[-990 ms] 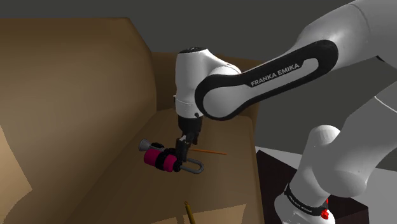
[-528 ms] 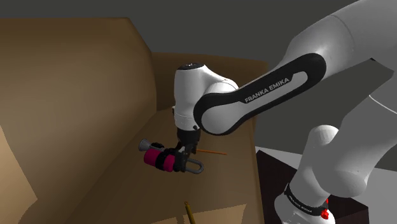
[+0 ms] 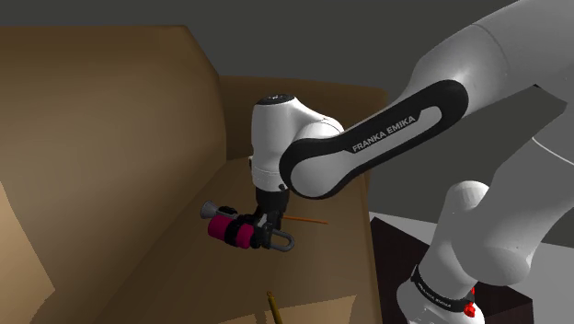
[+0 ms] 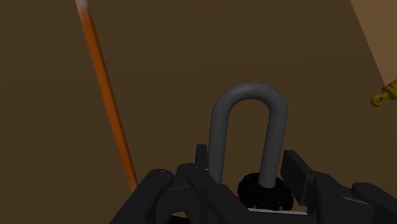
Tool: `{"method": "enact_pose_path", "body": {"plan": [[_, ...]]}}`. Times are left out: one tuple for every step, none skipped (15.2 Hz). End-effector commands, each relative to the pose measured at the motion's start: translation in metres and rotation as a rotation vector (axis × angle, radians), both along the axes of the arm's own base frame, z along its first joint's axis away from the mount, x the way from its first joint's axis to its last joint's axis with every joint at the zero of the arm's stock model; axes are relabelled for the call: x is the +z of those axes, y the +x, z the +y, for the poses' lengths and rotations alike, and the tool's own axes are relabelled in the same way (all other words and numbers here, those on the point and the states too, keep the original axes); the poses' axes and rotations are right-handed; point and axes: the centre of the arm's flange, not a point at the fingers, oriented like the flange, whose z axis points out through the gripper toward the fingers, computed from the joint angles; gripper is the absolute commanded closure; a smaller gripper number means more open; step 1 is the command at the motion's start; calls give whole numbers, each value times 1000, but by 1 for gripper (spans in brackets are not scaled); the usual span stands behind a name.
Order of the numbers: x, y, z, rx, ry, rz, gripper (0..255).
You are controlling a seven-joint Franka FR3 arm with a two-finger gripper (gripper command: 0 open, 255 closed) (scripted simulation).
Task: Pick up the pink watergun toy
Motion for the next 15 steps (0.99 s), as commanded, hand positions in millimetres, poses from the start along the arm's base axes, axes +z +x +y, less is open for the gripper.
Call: {"method": "enact_pose_path", "body": {"plan": [[0,0,0,0,0,0,255],[0,0,0,0,0,0,255],[0,0,0,0,0,0,255],[0,0,0,0,0,0,255],[5,0,0,0,0,0,255],[10,0,0,0,0,0,255],[15,0,0,0,0,0,255],[21,0,0,0,0,0,255],[26,0,0,0,0,0,255],[31,0,0,0,0,0,255],[37,0,0,0,0,0,255],[42,0,0,0,0,0,255],[47,0,0,0,0,0,255],[52,0,0,0,0,0,255],[58,0,0,0,0,0,255]]}}
